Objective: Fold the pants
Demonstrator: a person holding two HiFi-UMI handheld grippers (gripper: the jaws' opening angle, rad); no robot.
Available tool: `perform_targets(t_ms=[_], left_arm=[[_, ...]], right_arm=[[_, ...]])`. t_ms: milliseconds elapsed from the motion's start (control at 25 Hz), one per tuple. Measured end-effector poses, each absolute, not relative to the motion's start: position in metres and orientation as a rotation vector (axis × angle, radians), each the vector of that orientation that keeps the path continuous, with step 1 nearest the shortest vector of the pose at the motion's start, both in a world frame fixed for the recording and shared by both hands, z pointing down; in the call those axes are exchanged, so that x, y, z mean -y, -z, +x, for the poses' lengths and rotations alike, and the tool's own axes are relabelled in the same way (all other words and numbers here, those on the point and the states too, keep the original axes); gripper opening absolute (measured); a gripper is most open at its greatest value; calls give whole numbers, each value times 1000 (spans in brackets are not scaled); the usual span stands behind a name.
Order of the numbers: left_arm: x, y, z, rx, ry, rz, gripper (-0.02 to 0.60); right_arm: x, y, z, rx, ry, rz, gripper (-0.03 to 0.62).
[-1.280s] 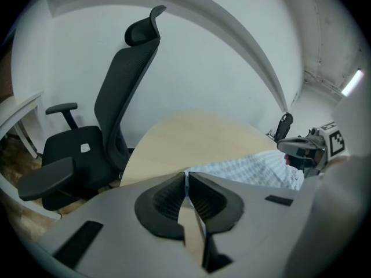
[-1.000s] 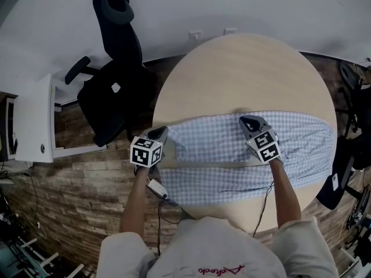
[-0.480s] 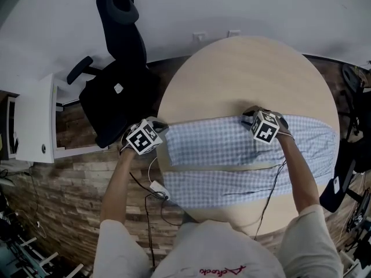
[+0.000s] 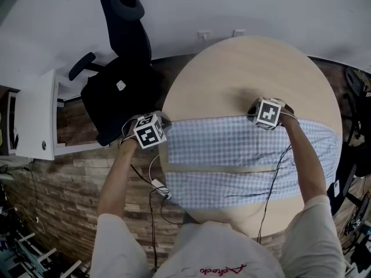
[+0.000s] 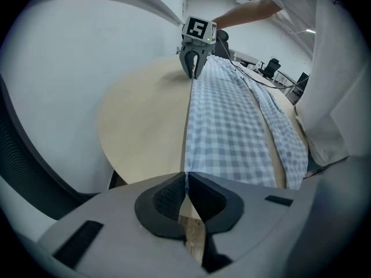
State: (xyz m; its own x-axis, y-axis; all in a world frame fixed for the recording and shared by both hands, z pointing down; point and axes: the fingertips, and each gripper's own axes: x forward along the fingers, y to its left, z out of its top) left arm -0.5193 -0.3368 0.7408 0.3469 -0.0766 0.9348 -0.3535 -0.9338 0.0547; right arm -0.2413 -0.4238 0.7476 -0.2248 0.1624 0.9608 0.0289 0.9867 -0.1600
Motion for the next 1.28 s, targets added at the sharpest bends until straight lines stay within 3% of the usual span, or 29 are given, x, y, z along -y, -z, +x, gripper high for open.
perform_targets(t_ms=[160, 1280], left_arm=[[338, -739, -522, 415, -1605, 2367, 43], [267, -630, -507, 809, -1584, 2519, 43]], right_arm=[[417, -748, -240, 1788, -116, -172, 35], [326, -616, -217, 2041, 169, 111, 32]])
